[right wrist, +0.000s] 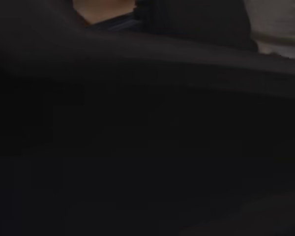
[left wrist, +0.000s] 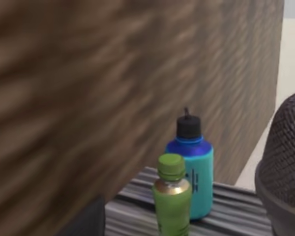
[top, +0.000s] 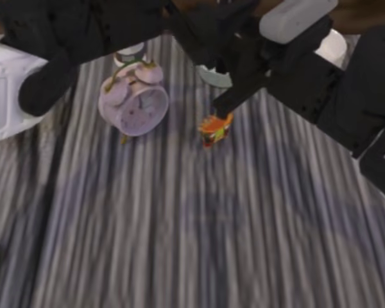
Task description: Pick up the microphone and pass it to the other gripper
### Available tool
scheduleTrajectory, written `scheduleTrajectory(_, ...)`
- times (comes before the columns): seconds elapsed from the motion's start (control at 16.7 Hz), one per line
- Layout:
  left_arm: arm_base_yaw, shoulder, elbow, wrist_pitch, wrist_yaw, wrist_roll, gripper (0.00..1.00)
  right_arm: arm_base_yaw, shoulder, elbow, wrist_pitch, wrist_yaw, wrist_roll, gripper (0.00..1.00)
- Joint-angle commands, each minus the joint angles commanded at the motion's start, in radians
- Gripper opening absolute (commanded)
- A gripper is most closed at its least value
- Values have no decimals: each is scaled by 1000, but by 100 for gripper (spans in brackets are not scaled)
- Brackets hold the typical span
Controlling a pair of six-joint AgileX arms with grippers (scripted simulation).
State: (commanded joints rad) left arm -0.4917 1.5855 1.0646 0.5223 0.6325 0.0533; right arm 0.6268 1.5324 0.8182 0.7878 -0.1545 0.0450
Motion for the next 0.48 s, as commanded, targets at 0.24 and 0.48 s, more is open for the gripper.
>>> scheduleTrajectory(0.24, -1, 2, 2, 0, -1, 0, 100, 0, 0, 0, 0, 0, 0, 0)
scheduleTrajectory(0.48, -1, 2, 2, 0, -1, 0, 70, 0, 0, 0, 0, 0, 0, 0)
